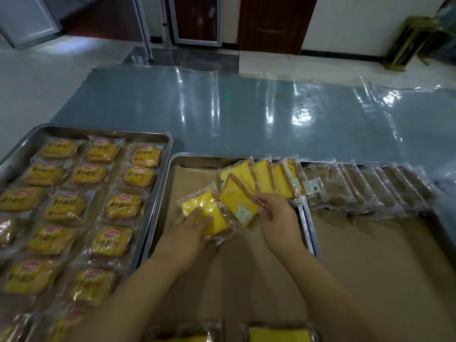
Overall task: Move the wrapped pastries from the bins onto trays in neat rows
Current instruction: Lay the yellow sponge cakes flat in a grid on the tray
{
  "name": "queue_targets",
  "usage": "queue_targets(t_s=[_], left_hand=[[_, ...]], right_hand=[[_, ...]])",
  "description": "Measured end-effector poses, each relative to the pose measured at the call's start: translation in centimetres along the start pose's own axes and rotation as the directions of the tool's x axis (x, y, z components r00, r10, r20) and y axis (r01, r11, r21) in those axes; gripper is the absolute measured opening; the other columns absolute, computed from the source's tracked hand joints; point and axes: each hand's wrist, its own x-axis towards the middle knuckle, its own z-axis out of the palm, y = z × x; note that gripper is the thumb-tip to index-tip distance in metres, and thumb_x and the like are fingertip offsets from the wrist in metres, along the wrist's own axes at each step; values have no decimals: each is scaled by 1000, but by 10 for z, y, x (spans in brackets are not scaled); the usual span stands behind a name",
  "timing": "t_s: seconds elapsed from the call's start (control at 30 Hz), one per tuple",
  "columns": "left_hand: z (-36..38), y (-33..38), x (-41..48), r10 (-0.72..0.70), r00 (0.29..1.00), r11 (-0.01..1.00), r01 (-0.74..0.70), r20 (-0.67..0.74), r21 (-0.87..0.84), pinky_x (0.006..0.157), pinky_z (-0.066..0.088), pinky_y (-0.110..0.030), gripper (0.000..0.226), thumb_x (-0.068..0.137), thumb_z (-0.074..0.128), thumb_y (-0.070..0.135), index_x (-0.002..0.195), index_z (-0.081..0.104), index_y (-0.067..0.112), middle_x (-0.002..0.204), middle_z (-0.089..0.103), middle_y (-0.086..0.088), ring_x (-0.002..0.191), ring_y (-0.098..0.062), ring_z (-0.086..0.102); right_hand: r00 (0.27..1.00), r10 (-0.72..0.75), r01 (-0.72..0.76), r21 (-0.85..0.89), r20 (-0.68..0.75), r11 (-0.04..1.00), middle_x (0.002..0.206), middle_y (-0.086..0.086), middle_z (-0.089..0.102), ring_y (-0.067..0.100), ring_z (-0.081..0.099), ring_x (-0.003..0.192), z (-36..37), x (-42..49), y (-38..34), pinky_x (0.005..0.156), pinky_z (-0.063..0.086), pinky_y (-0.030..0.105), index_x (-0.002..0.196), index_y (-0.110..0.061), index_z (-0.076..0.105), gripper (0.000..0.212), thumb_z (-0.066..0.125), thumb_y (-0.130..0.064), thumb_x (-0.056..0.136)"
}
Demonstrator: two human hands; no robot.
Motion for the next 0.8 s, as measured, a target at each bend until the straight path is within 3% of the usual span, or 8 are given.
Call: queue_targets(t_s=[0.13,0.23,0.37,0.53,0.6,0.67,0.73,0.8], left_hand=[[7,8,-29,-19,1000,995,18,6,96,101,31,-42,51,94,30,53,140,30,31,150,23,-3,129,-33,24],[8,15,-45,-20,999,991,26,-48,135,94,31,-42,51,89,32,60,129,42,29,131,40,-3,120,-28,34],[11,19,-60,-21,996,982,38,-90,184,95,26,-42,52,89,30,62,123,48,26,123,45,-3,119,-27,36],[16,21,-74,-20,995,996,28,-101,83,99,31,-41,52,89,35,61,121,48,22,125,41,-4,120,-26,33],[18,21,-76,-4,993,999,10,-116,50,105,28,-42,52,88,38,60,121,48,20,134,35,-6,126,-27,27],[20,18,-77,11,995,1000,-12,-98,-10,112,20,-42,53,90,40,57,126,46,18,149,24,-4,139,-27,13],[21,17,-78,35,996,999,-38,-85,-35,114,17,-40,53,91,40,55,129,44,18,151,23,-2,141,-24,9],[21,17,-83,35,993,999,-39,-109,-36,109,24,-39,52,90,41,55,131,43,22,147,30,-1,137,-24,18]], right_hand=[[997,34,-26,115,-66,993,112,-5,59,7,53,102,-19,-29,11,85,42,12,113,-19,63,33,48,1,92],[993,72,-53,183,-97,982,107,6,62,19,60,96,-32,-44,19,76,51,28,105,-17,64,35,47,9,89],[953,-259,265,18,-160,964,87,2,65,14,61,82,-49,-59,25,74,48,20,87,-7,71,27,53,11,77],[902,-393,402,-14,180,915,78,11,67,20,65,74,-65,-82,35,66,55,36,65,0,70,31,56,27,58],[858,-330,392,-84,394,916,80,9,67,22,64,75,-70,-91,35,66,55,35,67,-4,70,26,52,12,57],[818,-75,282,-284,570,916,93,6,65,22,61,85,-74,-96,33,72,51,30,82,-12,71,30,51,-13,60],[808,106,205,-446,580,871,107,2,60,19,57,95,-70,-99,32,74,45,25,101,-19,67,33,60,-25,70],[857,81,219,-502,508,837,125,1,53,19,50,112,-60,-103,29,86,43,28,121,-20,59,39,61,-24,83]])
